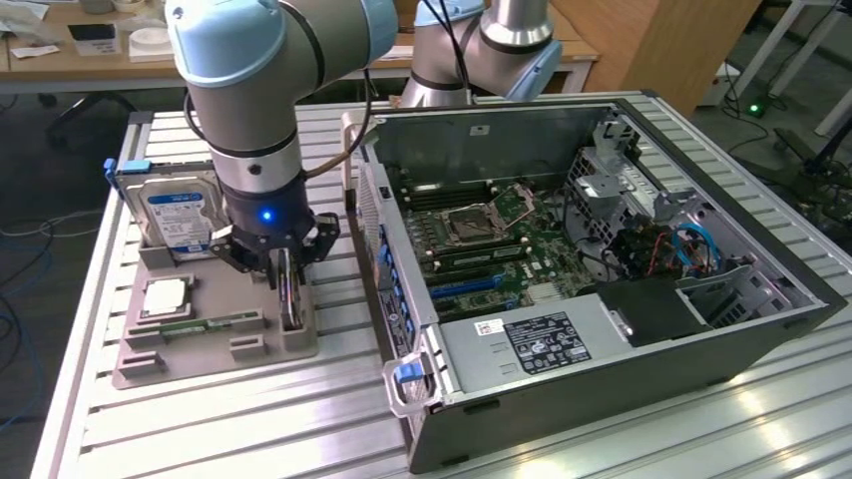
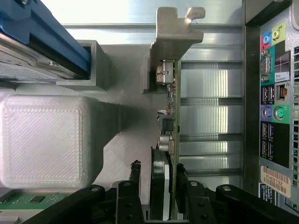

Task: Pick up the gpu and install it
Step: 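Pick up the gpu and move the gpu toward the slot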

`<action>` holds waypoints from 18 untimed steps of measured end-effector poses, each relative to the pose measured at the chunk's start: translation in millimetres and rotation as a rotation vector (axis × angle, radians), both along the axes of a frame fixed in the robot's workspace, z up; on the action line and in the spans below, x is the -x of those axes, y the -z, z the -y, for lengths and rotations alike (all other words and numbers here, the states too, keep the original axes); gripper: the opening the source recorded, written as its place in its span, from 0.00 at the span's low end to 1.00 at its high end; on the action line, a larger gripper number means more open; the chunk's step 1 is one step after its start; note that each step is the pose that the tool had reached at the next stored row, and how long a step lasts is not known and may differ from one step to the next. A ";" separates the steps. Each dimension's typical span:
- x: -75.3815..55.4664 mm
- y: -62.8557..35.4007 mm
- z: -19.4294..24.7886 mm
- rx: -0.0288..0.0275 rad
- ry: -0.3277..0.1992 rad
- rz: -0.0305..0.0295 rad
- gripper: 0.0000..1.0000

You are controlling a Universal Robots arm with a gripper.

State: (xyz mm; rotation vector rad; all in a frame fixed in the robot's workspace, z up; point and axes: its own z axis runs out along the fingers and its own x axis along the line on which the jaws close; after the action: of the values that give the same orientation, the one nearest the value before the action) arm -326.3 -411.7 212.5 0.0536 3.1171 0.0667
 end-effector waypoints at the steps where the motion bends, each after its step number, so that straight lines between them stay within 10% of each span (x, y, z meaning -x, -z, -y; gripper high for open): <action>1: 0.0 0.0 0.0 0.0001 0.000 0.0000 0.40; 18: -2.8 0.1 0.0 0.0000 0.000 0.0000 0.32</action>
State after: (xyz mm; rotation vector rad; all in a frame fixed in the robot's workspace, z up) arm -323.5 -411.6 212.4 0.0539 3.1172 0.0667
